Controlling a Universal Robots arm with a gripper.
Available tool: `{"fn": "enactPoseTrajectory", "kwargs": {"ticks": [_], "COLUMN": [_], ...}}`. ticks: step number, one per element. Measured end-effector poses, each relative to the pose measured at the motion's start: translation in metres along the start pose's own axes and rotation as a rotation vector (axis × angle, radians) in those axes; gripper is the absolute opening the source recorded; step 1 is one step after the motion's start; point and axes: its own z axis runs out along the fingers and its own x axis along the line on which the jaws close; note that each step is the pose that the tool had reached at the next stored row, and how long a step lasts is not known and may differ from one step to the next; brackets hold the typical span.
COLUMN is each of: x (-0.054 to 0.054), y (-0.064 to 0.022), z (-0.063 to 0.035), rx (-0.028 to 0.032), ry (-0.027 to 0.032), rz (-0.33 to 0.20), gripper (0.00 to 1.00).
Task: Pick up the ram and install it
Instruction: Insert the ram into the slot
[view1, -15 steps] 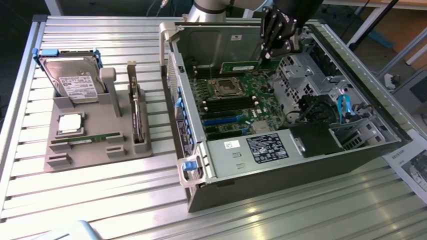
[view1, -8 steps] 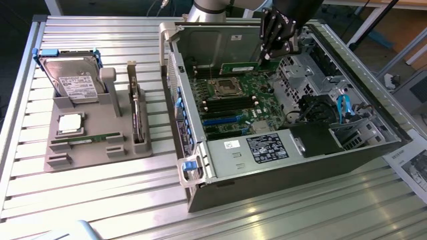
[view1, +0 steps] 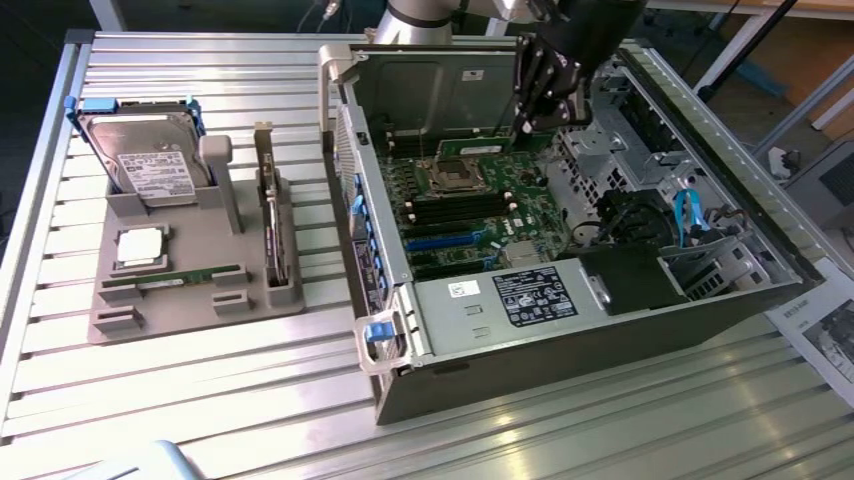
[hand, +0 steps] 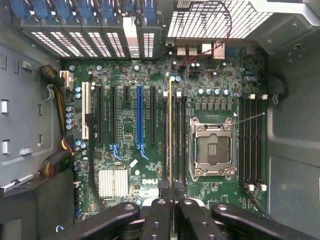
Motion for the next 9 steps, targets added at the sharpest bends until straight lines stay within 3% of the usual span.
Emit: {"fn": "enactPoseTrajectory", "kwargs": {"ticks": [9], "x": [-0.004], "y": [-0.0009], "z": [0.0230], "rx": [0.0001], "ry": [0.0000], "rz": [0.002], "gripper": [0.12]}}
